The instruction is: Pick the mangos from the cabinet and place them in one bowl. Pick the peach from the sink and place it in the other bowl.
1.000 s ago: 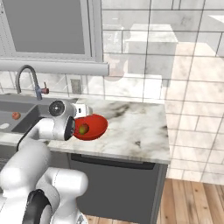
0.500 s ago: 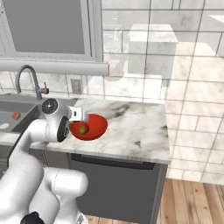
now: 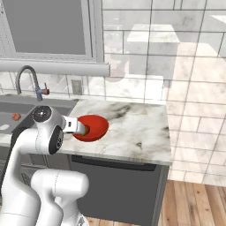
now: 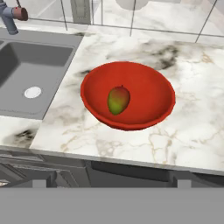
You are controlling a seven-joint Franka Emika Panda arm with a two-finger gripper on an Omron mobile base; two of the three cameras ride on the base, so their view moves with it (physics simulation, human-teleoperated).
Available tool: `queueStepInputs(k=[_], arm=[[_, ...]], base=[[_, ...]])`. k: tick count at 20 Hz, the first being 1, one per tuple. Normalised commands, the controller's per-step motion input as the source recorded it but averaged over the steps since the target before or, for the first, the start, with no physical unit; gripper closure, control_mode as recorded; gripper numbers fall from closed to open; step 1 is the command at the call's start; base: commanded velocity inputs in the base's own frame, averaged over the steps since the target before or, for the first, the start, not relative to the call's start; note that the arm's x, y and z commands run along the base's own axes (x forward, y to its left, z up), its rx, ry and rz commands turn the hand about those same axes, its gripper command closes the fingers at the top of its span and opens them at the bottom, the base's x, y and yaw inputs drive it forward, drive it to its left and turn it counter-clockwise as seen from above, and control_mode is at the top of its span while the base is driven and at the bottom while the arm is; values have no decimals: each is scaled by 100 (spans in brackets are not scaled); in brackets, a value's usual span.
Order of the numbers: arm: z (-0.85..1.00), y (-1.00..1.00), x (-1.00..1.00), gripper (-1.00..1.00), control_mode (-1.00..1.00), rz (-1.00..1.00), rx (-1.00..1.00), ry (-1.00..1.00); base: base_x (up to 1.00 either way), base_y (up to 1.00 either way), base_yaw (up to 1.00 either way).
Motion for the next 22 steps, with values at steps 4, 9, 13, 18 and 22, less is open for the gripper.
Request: queueStepInputs(k=[4,9,13,18,22], arm=[[0,0,-37,-100,-100,3,0,0],[-2,0,-14,-100,100,0,0,0],[0,0,0,-100,100,0,0,0],[0,0,0,-100,100,0,0,0],[0,0,0,-100,100,0,0,0]], base=[[0,0,0],[-22,0,0],[-92,7,1],[-83,16,7],[-79,31,21]])
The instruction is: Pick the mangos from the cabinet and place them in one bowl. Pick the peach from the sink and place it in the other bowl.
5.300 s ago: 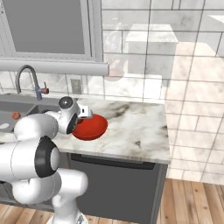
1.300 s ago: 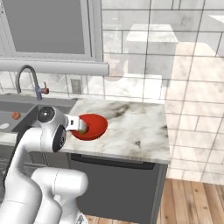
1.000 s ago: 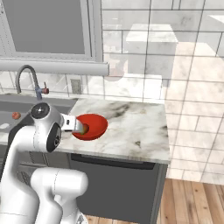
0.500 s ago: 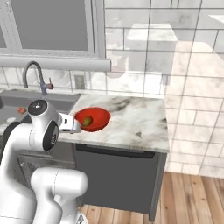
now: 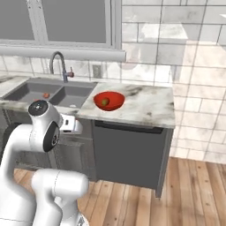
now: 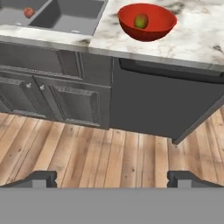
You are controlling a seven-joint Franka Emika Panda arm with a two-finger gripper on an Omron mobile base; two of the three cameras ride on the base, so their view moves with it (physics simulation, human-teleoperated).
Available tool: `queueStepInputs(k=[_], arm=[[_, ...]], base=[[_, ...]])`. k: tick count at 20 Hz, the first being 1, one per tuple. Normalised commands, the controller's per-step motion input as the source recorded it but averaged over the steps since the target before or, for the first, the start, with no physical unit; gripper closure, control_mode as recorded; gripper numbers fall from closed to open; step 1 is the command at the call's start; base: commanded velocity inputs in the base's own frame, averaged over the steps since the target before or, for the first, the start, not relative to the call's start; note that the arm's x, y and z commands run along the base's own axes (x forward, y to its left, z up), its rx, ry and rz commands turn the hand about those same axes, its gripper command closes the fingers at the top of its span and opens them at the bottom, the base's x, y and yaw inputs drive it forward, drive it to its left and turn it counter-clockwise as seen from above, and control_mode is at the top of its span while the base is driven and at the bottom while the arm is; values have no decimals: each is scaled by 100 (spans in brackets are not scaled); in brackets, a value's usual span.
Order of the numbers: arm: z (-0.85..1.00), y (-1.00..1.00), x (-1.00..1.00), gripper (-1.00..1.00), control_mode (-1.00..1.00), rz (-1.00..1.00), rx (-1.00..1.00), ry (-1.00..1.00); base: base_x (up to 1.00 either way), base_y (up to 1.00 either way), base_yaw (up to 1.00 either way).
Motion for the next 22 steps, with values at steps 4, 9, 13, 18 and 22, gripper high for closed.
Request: queueStepInputs(k=[4,9,13,18,22], arm=[[0,0,0,-100,100,0,0,0],[0,0,0,-100,100,0,0,0],[0,0,0,-100,100,0,0,0],[0,0,0,-100,100,0,0,0],[0,0,0,-100,100,0,0,0]], base=[[-61,35,46],[-36,30,50],[-30,32,45],[-8,29,40],[0,24,37]])
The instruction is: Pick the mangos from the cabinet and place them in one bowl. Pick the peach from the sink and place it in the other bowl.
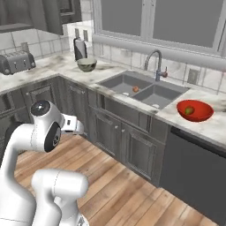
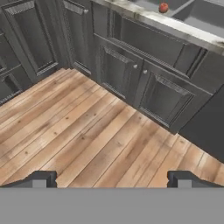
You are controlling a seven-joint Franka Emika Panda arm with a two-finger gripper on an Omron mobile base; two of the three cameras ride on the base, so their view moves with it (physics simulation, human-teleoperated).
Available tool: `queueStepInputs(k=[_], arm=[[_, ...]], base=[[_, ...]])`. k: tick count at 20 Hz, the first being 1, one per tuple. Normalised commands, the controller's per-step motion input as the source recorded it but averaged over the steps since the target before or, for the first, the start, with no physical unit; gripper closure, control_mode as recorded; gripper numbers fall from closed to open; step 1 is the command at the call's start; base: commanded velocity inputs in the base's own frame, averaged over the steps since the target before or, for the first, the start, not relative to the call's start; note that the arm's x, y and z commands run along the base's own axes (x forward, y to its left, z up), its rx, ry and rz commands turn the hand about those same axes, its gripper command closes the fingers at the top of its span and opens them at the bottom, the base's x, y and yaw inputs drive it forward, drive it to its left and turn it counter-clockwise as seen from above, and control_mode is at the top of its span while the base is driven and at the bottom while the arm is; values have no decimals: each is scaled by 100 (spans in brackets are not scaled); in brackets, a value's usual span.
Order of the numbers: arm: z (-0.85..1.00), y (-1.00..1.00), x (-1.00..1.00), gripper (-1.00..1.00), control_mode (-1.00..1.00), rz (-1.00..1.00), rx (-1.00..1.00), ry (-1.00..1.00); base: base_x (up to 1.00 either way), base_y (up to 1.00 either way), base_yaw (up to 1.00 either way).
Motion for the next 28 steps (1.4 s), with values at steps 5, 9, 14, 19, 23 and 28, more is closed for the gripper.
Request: queueStepInputs(k=[5,9,14,19,23,28], arm=[[0,0,0,-100,100,0,0,0],[0,0,0,-100,100,0,0,0],[0,0,0,-100,100,0,0,0],[0,0,0,-100,100,0,0,0],[0,0,0,-100,100,0,0,0],[0,0,0,-100,100,0,0,0]], base=[[0,19,37],[2,13,38],[15,18,40],[39,8,38],[100,0,19],[100,0,13]])
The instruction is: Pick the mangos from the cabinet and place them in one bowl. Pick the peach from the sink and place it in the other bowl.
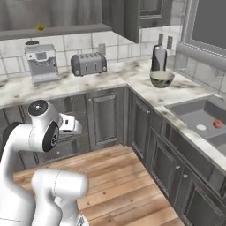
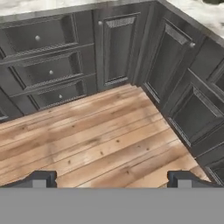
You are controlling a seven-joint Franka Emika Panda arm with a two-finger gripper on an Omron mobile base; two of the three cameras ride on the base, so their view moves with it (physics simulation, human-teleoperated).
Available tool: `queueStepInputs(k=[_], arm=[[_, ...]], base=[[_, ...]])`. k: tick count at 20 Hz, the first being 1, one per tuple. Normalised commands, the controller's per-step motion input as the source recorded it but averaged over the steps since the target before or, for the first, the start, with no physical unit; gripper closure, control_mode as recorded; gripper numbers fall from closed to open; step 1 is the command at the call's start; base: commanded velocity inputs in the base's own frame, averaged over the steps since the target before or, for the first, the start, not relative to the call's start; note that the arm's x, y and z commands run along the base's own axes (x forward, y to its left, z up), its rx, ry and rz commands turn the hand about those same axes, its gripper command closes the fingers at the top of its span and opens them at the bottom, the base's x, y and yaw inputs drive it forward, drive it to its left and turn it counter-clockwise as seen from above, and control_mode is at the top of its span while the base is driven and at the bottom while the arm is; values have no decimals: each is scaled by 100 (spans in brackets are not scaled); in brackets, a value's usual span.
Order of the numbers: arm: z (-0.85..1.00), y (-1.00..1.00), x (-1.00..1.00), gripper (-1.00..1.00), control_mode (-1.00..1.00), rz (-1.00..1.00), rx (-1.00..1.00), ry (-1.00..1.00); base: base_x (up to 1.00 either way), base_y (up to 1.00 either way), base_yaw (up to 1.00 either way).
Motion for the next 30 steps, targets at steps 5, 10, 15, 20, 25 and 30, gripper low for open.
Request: queueStepInputs(k=[5,10,15,20,25,30], arm=[[0,0,0,-100,100,0,0,0],[0,0,0,-100,100,0,0,0],[0,0,0,-100,100,0,0,0],[0,0,0,-100,100,0,0,0],[0,0,0,-100,100,0,0,0],[0,0,0,-100,100,0,0,0]], base=[[59,10,24],[17,10,53],[17,0,58],[22,0,43],[29,-10,27],[34,-19,22]])
